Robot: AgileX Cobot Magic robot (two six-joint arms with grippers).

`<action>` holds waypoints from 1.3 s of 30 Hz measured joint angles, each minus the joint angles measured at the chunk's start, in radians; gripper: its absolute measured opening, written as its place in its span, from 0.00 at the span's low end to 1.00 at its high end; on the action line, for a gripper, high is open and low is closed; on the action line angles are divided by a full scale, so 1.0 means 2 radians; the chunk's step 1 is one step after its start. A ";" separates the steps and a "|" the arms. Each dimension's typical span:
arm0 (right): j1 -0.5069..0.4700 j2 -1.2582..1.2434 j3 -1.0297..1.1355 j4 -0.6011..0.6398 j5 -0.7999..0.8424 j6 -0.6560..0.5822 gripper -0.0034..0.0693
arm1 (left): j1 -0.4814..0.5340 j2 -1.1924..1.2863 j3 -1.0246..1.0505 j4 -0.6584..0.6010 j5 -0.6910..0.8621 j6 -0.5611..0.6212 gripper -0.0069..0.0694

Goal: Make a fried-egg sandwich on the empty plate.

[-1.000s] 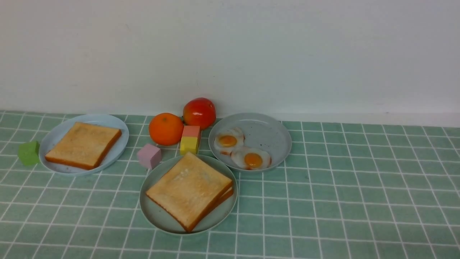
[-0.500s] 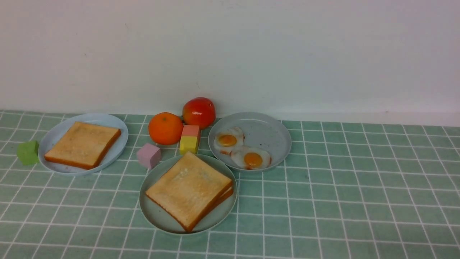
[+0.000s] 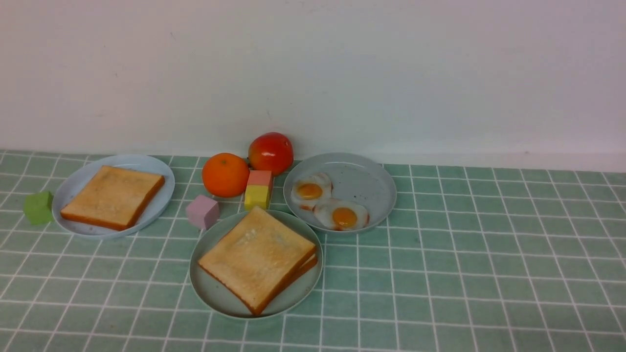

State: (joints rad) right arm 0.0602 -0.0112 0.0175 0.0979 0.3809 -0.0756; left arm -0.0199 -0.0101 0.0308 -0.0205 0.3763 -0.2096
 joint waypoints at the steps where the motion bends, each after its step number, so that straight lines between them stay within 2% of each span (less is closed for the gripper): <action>1: 0.000 0.000 0.000 0.000 0.000 0.000 0.12 | 0.000 0.000 0.000 0.000 0.000 0.000 0.07; 39: 0.000 0.000 0.000 0.000 0.000 0.000 0.18 | 0.000 0.000 0.000 0.000 0.000 -0.001 0.11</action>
State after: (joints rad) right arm 0.0602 -0.0112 0.0167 0.0987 0.3809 -0.0756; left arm -0.0199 -0.0101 0.0308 -0.0195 0.3763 -0.2115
